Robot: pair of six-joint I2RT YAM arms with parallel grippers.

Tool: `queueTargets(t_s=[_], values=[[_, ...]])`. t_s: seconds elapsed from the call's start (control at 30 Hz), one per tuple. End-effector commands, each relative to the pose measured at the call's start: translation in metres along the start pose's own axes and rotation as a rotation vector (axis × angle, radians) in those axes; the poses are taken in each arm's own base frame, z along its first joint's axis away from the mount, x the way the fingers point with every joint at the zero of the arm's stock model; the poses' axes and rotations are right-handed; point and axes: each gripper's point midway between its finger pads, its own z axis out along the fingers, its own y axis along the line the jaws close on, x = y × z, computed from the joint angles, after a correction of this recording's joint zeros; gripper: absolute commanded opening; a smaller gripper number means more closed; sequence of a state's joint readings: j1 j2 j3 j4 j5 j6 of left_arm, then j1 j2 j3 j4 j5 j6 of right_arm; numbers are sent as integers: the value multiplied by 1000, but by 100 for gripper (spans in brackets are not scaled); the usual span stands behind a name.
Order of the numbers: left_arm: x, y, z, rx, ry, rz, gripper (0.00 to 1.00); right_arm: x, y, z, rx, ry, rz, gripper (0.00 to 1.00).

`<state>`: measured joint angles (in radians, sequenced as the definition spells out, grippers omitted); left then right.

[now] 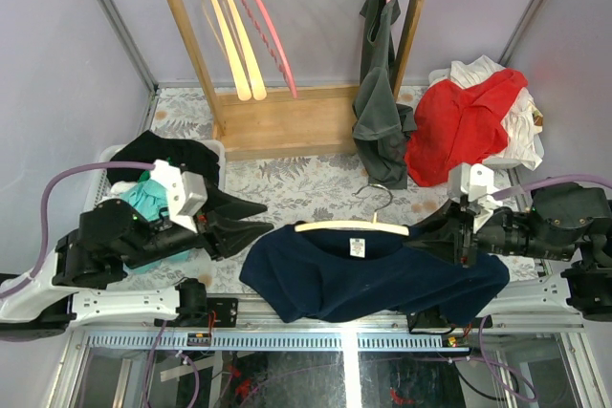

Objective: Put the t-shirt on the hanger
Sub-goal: Place the T-shirt on the hanger, then place the hanger at the clothesline.

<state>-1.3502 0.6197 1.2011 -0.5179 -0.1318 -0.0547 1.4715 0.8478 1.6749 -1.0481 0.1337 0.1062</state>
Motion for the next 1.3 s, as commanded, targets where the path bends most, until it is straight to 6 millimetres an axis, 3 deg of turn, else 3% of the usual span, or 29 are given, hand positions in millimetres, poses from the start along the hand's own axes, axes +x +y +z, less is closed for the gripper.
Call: queueTargets(t_s=[0.0,0.17,0.33,0.47,0.67,1.0,1.1,1.27], values=[[9,8,7,-64,69,-31,36,-23,-4,-6,18,-121,27,0],[14,11,17,-90,108,-13,36,-25,-6,-14,23,-147,36,0],[-8,28,11,-191,40,-36,35,-38,-23,-25,117,-189,47,0],[-25,38,3,-256,-10,-58,35,-51,-56,-42,302,-205,49,0],[-37,49,-9,-316,-44,-82,35,-50,-106,-66,626,-141,25,0],[-40,52,-19,-336,-38,-105,35,-90,-144,-70,1000,-196,11,0],[-39,51,-22,-333,-38,-110,35,-91,-150,-70,1099,-192,18,0],[-36,50,-24,-322,-32,-113,35,-83,-162,-96,1297,-181,50,0]])
